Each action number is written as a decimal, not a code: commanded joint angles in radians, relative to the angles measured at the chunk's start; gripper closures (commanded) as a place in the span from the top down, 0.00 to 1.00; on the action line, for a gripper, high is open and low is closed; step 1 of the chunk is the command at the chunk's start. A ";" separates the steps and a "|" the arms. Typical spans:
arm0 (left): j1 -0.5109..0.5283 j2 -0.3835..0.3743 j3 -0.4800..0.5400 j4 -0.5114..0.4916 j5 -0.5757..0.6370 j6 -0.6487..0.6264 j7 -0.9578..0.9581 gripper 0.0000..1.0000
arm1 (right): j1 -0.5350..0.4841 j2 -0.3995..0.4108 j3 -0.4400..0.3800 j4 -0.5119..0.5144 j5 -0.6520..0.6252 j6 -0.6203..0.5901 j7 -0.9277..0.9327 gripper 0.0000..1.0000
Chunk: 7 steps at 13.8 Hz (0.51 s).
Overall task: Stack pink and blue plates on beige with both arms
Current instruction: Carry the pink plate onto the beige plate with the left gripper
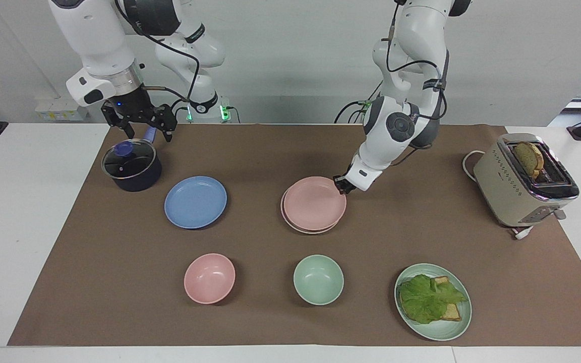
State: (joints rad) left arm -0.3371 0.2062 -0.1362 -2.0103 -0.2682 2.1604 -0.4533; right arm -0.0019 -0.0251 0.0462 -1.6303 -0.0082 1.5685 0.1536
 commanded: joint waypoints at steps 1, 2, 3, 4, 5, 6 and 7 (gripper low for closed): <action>-0.013 -0.013 0.015 -0.005 -0.017 -0.002 0.010 1.00 | -0.009 0.005 0.006 0.001 -0.007 0.022 -0.002 1.00; -0.005 -0.011 0.017 -0.001 -0.016 -0.004 0.010 1.00 | -0.009 0.005 0.006 -0.002 -0.007 0.034 -0.002 1.00; 0.006 -0.014 0.018 -0.001 -0.011 -0.005 0.013 1.00 | -0.009 0.005 0.006 -0.005 -0.007 0.042 -0.002 1.00; 0.024 -0.019 0.021 0.002 -0.002 -0.010 0.022 1.00 | -0.009 0.001 0.006 -0.019 -0.006 0.067 -0.005 1.00; 0.058 -0.024 0.024 0.010 0.009 -0.019 0.044 1.00 | -0.010 -0.010 0.006 -0.045 0.001 0.112 -0.020 1.00; 0.082 -0.028 0.024 0.021 0.032 -0.030 0.074 1.00 | -0.019 -0.015 0.004 -0.086 0.010 0.143 -0.041 1.00; 0.105 -0.031 0.026 0.034 0.065 -0.046 0.087 1.00 | -0.029 -0.019 0.006 -0.127 0.022 0.181 -0.070 1.00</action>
State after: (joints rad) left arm -0.2785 0.1975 -0.1097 -1.9925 -0.2455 2.1552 -0.4030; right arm -0.0054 -0.0241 0.0462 -1.6710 -0.0067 1.6770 0.1369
